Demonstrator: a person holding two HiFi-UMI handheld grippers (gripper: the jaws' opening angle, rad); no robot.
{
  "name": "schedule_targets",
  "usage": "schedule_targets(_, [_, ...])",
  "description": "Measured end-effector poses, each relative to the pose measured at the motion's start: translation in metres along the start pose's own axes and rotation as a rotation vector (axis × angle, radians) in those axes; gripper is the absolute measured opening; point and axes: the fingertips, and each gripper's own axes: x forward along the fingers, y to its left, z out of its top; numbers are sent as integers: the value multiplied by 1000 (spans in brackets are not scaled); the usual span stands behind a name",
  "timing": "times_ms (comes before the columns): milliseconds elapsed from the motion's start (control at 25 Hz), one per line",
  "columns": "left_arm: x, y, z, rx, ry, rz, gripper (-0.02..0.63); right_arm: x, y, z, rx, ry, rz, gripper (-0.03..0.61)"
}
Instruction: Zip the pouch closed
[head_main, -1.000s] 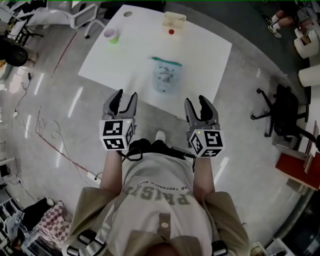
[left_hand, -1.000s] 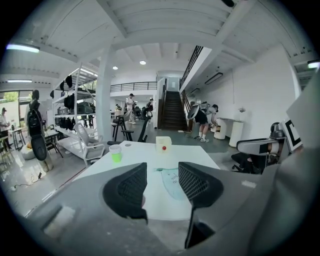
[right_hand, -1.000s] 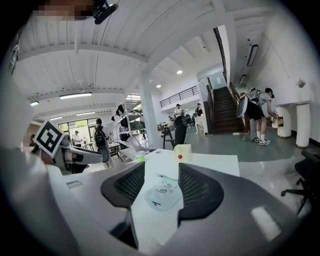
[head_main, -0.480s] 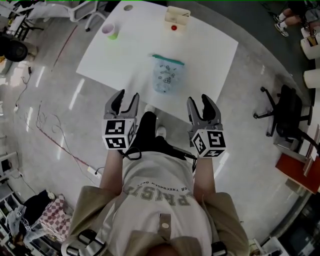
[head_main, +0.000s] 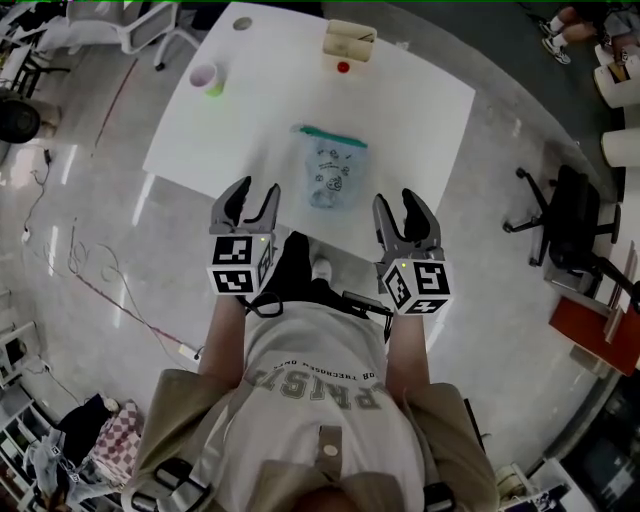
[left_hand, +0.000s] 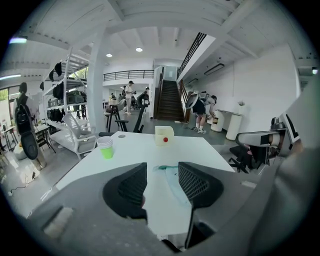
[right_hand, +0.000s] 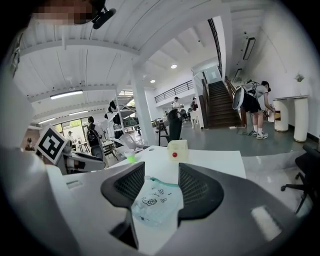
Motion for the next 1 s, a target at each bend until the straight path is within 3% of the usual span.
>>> schedule_targets(640, [90, 32, 6, 4, 117, -84, 204, 87, -37, 5, 50, 67, -79, 201])
schedule_targets(1000, [139, 39, -11, 78, 229, -171, 204, 106, -55, -9, 123, 104, -145, 201])
